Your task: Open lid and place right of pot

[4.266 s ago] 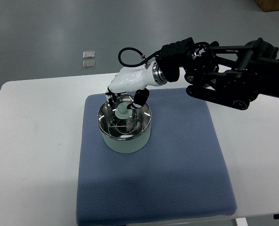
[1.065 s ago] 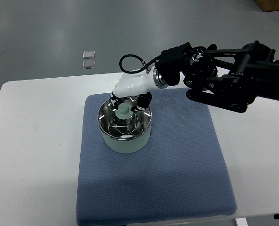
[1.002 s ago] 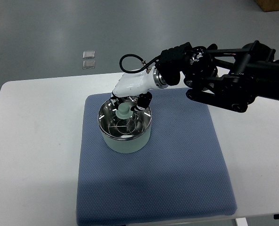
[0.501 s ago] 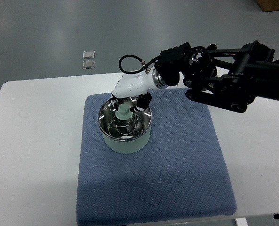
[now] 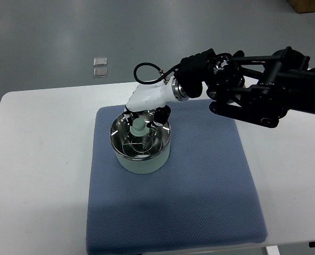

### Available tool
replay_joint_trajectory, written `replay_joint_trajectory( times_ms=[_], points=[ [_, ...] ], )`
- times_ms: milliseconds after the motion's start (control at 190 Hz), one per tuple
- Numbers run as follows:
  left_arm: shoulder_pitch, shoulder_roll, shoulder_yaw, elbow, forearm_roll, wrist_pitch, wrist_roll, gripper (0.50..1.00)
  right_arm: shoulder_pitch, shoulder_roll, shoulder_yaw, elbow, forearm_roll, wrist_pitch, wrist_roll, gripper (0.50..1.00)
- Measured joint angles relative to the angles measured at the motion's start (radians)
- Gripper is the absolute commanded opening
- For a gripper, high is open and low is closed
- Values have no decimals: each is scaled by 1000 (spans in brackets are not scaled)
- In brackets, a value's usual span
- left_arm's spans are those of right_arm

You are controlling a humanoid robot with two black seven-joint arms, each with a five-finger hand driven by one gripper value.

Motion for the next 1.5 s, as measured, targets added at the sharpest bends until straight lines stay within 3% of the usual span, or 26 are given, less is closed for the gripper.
replay_joint_trajectory(
  times_ms=[496, 501, 654, 1498],
  points=[
    [0, 0, 0, 0, 0, 0, 0, 1000, -3, 0, 0, 1, 0, 1, 0, 668],
    [0, 0, 0, 0, 0, 0, 0, 1000, -3, 0, 0, 1, 0, 1, 0, 646],
    [0, 0, 0, 0, 0, 0, 0, 1000, -3, -3, 0, 1, 0, 2, 1, 500],
    [0, 0, 0, 0, 0, 0, 0, 1000, 10, -23, 5, 25, 13, 15, 12, 500]
  ],
)
